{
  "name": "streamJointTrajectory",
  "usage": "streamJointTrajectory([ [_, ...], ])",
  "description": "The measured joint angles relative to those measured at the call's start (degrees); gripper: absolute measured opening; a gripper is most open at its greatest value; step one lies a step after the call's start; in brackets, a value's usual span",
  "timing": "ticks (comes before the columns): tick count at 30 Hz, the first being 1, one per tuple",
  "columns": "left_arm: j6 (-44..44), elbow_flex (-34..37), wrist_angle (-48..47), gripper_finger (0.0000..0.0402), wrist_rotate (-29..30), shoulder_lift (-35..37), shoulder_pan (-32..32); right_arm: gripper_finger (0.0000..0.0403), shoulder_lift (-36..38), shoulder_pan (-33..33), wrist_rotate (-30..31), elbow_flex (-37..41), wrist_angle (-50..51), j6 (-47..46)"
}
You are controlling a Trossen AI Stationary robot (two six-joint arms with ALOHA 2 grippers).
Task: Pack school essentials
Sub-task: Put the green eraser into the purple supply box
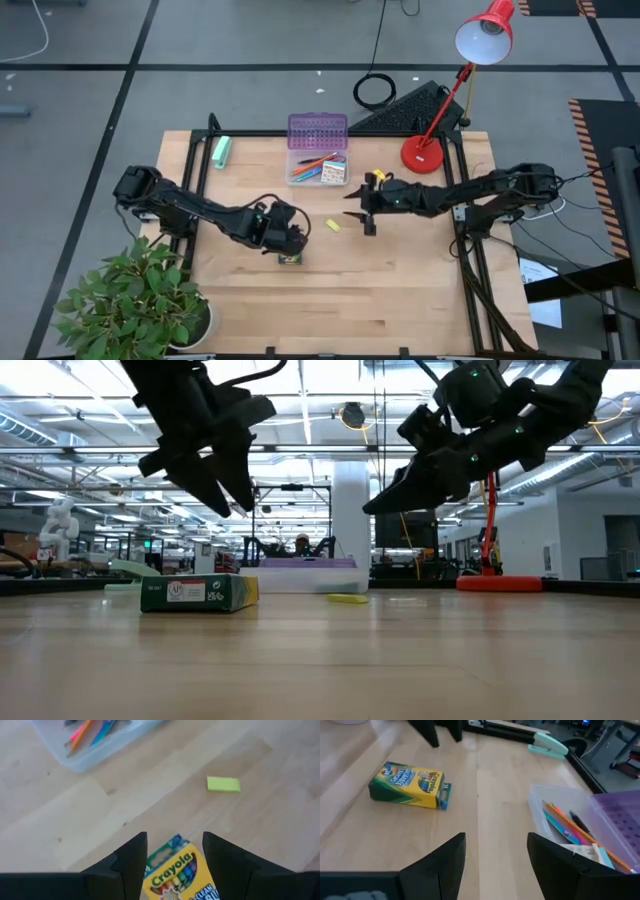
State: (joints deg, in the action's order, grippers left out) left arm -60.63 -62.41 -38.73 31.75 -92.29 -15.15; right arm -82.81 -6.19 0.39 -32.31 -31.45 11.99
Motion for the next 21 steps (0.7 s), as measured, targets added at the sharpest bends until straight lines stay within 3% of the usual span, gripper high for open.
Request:
streamJointTrajectory([
  [5,-2.4,0.0,-0.1,0.0219,0.0,-0.7,0.0,0.0205,0.0,1.2,1.2,0.1,3.8,-2.2],
  [11,-6.6,0.0,-0.1,0.0291,4.2,-3.0,0.0,0.0205,0.0,4.0,2.1,1.7,6.3,-10.8],
  [16,-6.5,0.0,1.5,0.0351,4.9,-5.0,0.2,0.0205,0.0,9.0,11.0,5.3,2.1,-13.4],
  [21,-7.0,0.0,3.3,0.0371,6.5,-6.2,0.0,0.0205,0.0,11.6,17.7,6.2,-0.9,-13.9],
])
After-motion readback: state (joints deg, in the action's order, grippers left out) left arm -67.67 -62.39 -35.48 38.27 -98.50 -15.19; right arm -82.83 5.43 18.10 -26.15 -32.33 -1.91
